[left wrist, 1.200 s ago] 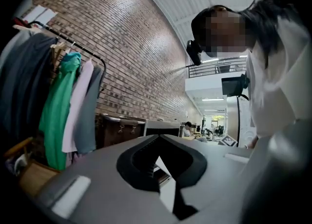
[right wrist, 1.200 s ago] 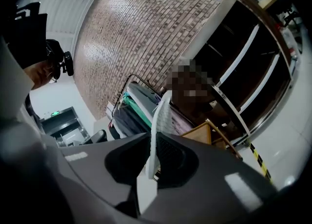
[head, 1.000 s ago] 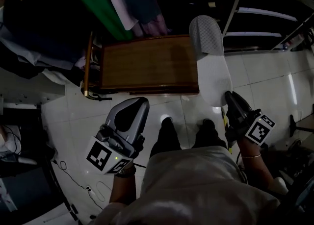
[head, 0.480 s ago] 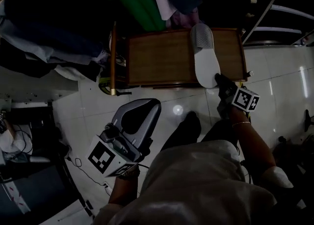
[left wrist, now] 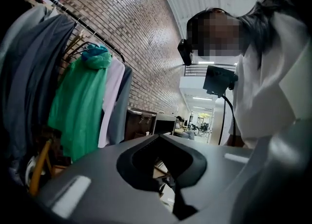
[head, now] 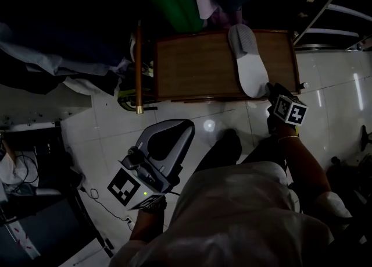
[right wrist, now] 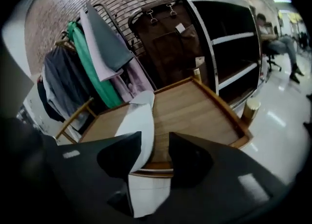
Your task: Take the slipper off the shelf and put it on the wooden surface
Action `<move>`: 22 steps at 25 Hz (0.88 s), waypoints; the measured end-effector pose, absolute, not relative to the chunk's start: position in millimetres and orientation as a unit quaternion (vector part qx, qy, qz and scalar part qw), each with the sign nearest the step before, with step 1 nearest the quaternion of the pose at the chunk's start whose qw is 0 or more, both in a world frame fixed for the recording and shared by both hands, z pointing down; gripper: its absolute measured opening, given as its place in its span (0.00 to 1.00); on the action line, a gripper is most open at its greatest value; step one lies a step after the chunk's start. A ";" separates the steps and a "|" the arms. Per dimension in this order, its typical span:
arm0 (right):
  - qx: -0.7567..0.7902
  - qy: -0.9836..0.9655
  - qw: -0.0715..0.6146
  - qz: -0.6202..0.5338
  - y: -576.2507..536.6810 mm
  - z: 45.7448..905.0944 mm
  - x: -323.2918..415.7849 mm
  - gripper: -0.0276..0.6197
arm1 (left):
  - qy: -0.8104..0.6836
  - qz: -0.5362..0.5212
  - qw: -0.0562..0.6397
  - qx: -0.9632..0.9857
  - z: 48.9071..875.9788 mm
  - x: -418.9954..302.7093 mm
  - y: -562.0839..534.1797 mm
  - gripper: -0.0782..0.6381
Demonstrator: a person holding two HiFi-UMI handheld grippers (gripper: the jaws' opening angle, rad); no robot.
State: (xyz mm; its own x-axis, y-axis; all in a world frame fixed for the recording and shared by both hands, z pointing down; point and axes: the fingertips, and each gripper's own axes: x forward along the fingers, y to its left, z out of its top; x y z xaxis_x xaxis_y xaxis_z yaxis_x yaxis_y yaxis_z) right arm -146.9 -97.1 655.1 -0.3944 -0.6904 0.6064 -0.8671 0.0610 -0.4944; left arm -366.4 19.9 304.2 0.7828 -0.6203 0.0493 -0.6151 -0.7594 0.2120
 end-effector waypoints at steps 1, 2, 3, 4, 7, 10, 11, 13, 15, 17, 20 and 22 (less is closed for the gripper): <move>0.554 -0.719 0.122 0.402 -96.6 651.4 -137.9 0.31 | -0.323 -0.014 0.108 0.940 303.9 -364.2 20.1 0.10; 0.565 -0.719 0.134 0.382 -96.0 646.2 -128.9 0.31 | -0.316 -0.015 0.108 0.942 304.0 -362.1 21.1 0.10; 0.571 -0.723 0.138 0.363 -95.2 638.3 -121.7 0.31 | -0.310 -0.017 0.108 0.944 304.5 -360.2 21.6 0.10; 0.572 -0.730 0.135 0.348 -93.7 626.0 -117.4 0.31 | -0.305 -0.021 0.109 0.946 304.6 -357.9 20.8 0.10; 0.555 -0.762 0.091 0.321 -78.7 561.0 -115.8 0.31 | -0.283 -0.049 0.112 0.951 297.4 -345.3 11.1 0.10; 0.518 -0.805 0.039 0.286 -60.8 472.9 -119.1 0.31 | -0.267 -0.060 0.110 0.956 291.0 -331.1 2.0 0.10; 0.501 -0.821 0.024 0.274 -54.4 445.0 -122.0 0.31 | -0.263 -0.061 0.108 0.957 287.1 -325.8 0.2 0.10; 0.465 -0.849 -0.006 0.252 -38.3 392.2 -127.6 0.30 | -0.255 -0.065 0.098 0.960 275.6 -310.4 0.0 0.10; 0.433 -0.872 -0.031 0.224 -18.5 344.9 -130.7 0.30 | -0.248 -0.064 0.081 0.963 264.9 -290.3 7.3 0.10; 0.402 -0.891 -0.045 0.204 3.7 315.2 -136.0 0.27 | -0.237 -0.057 0.077 0.967 263.8 -271.2 23.0 0.10; 0.363 -0.915 -0.038 0.174 25.4 298.1 -150.2 0.27 | -0.220 -0.078 0.101 0.967 258.5 -245.6 40.6 0.10; 0.345 -0.924 -0.043 0.157 27.1 283.3 -157.5 0.27 | -0.218 -0.093 0.107 0.966 248.2 -231.3 42.3 0.10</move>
State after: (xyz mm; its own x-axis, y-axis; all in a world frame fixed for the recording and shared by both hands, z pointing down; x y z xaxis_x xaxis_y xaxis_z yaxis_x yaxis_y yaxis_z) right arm -157.5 27.1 283.3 -0.7581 -0.6516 0.0281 -0.6242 0.7124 -0.3206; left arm -231.3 42.3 248.2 0.8878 -0.4405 -0.1333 -0.4005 -0.8822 0.2474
